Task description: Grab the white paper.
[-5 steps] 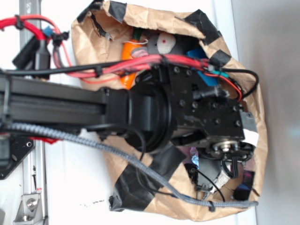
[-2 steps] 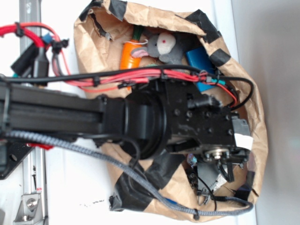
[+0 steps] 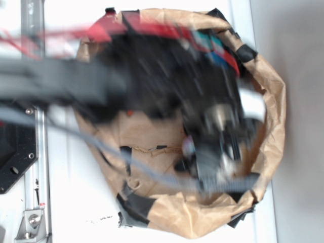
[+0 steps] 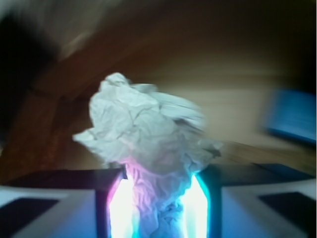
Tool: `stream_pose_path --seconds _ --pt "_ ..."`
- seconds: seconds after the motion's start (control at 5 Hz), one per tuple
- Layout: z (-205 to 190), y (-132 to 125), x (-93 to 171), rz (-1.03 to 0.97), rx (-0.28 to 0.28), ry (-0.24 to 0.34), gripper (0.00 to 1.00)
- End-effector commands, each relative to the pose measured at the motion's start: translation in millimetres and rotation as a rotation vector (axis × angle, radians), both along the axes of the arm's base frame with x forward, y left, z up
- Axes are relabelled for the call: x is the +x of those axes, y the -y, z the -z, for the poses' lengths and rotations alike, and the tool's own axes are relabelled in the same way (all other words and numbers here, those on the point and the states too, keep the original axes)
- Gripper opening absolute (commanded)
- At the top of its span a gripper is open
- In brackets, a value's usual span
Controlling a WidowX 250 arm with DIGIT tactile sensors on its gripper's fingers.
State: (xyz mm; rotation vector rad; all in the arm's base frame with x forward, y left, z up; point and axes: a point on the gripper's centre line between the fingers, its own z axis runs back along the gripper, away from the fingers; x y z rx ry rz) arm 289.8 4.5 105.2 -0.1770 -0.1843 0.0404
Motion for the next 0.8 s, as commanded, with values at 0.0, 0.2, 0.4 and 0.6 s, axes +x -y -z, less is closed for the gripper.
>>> stream_pose_path --seconds 0.0,0.2,0.4,0.6 --pt "-82.7 -14.0 -17.2 0.025 0.089 0.041 0.00" --pt "-96.3 -12.1 -19.3 0.010 0.081 0.058 0.00" --pt "-104.7 -4.5 -20.4 0.046 0.068 0.056 0.00" --pt "-103.8 -0.6 -27.6 0.062 0.090 0.033 0.00"
